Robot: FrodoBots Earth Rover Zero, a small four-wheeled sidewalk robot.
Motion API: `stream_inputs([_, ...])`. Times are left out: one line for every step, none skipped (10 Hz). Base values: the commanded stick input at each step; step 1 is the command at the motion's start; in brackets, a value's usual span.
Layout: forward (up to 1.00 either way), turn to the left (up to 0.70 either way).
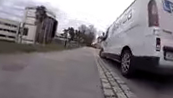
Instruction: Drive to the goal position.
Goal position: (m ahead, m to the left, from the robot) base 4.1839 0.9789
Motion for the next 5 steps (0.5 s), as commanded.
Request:
stream_inputs([1.0,0.0])
stream_inputs([1.0,0.0])
stream_inputs([1.0,0.0])
stream_inputs([1.0,0.0])
stream_inputs([1.0,0.0])
